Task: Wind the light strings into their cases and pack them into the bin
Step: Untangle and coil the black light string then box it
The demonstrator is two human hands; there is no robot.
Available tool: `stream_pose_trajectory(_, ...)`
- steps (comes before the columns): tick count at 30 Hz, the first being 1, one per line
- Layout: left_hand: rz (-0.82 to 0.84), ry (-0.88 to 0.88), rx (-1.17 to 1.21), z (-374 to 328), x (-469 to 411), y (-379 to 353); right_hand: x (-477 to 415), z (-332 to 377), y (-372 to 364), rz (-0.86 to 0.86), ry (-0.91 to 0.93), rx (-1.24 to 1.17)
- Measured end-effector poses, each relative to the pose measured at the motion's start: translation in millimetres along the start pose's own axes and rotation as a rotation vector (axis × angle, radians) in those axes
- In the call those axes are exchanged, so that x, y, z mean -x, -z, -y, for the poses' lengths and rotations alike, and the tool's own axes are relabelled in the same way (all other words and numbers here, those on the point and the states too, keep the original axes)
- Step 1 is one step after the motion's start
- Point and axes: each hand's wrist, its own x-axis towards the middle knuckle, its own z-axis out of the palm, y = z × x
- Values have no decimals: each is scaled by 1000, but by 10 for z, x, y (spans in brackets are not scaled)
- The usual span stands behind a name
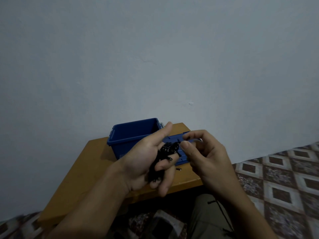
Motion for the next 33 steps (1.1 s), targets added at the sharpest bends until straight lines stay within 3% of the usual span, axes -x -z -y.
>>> stream_pose_trajectory(14, -3, -81, 194, -80, 49, -35, 6, -62, -37, 24, -3, 91)
stream_pose_trajectory(20, 6, -130, 318, -84, -2, -20, -7, -159, -35, -54, -151, 62)
stream_pose_trajectory(33, 97, -313, 596, -100, -87, 21, -9, -205, -25, 32, -138, 101)
